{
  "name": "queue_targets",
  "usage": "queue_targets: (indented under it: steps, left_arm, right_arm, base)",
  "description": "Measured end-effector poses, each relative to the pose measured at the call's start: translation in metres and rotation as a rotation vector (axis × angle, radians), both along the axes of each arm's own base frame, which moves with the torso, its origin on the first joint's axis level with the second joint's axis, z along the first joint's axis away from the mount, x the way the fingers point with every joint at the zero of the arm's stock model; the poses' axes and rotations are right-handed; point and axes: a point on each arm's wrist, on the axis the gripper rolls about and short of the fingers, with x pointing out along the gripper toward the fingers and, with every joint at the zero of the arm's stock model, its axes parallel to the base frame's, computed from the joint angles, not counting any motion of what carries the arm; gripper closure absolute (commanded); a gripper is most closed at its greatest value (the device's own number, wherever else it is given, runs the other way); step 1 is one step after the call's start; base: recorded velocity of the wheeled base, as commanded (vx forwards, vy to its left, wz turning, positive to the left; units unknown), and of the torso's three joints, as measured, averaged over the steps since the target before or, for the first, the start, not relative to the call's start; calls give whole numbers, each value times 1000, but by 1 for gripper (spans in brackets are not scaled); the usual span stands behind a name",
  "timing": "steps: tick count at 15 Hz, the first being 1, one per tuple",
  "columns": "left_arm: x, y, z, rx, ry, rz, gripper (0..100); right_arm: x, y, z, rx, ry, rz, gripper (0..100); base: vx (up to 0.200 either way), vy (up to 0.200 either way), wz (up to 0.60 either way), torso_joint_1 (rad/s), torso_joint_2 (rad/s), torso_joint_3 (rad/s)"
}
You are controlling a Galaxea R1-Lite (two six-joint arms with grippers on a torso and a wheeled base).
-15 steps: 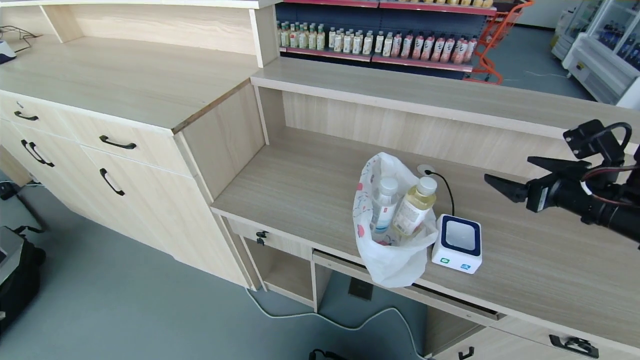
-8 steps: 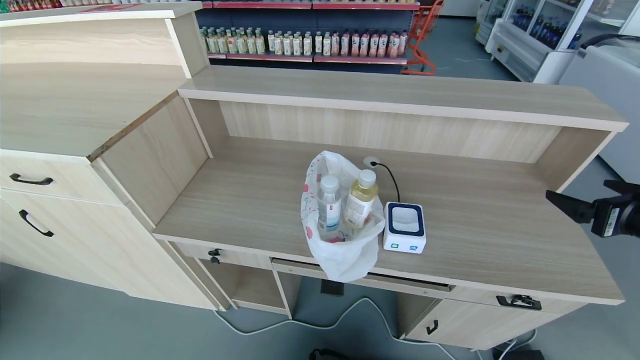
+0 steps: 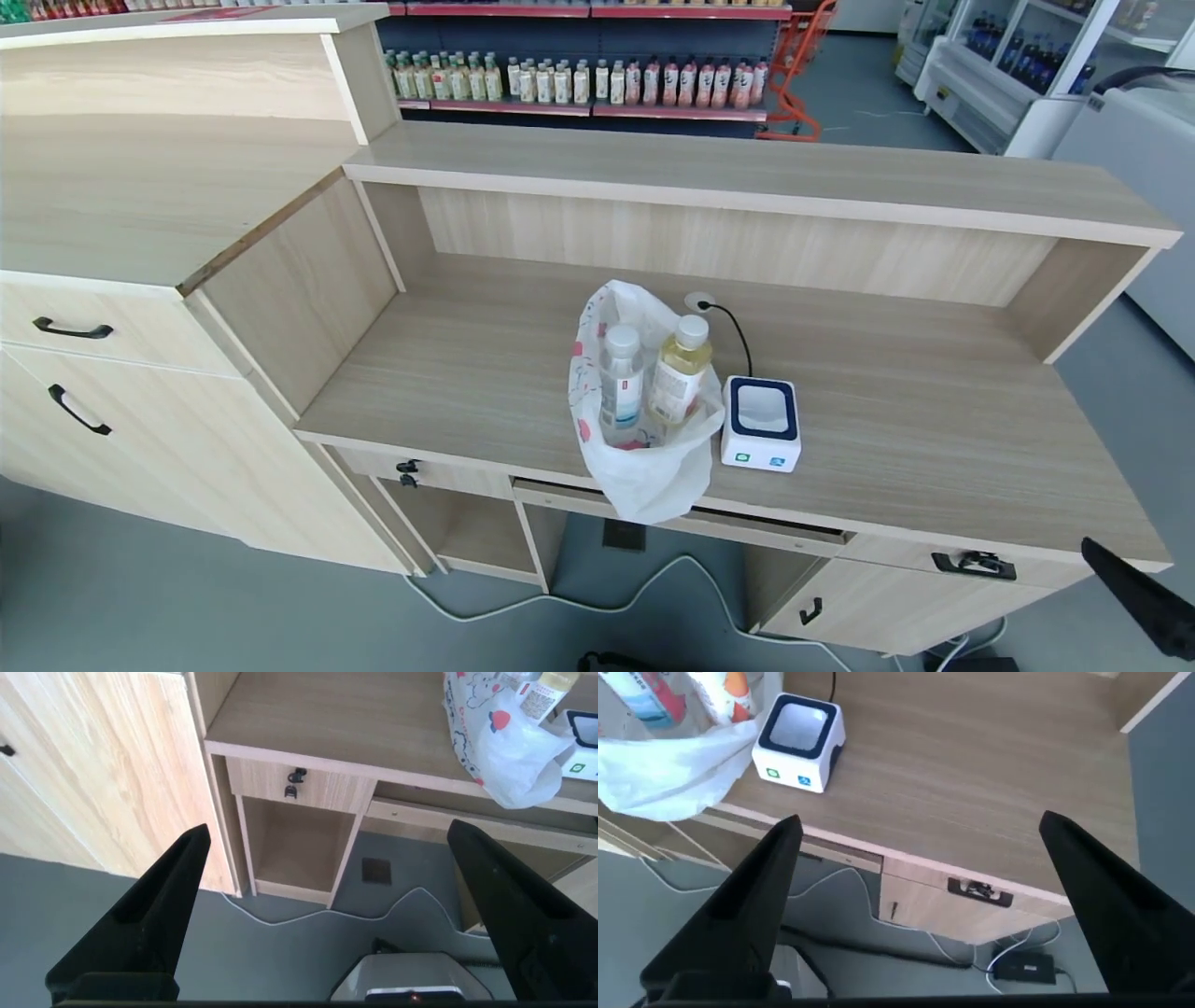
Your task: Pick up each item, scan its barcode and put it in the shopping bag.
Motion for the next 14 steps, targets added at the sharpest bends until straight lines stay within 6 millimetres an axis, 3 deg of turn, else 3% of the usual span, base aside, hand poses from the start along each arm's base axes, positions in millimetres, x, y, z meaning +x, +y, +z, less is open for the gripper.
queue_targets:
  steps: [2,6,11,14]
  left_arm:
    - [0,0,0,0,0,0,0]
    - [0,0,0,0,0,0,0]
    - [0,0,0,0,0,0,0]
    - [0,0,0,0,0,0,0]
  right_arm:
    - [-15,3,-3,-42,-54,6,0]
    - [-36,8,-10,-4,-88,25,0]
    - [-67,13,-40,121,15,65,0]
    - [-82,14,-51,129,-16,85,0]
  base:
    - [0,0,-600,2,2,2]
    - [0,0,0,0,0,0]
    - [0,0,0,0,0,0]
    - [0,0,0,0,0,0]
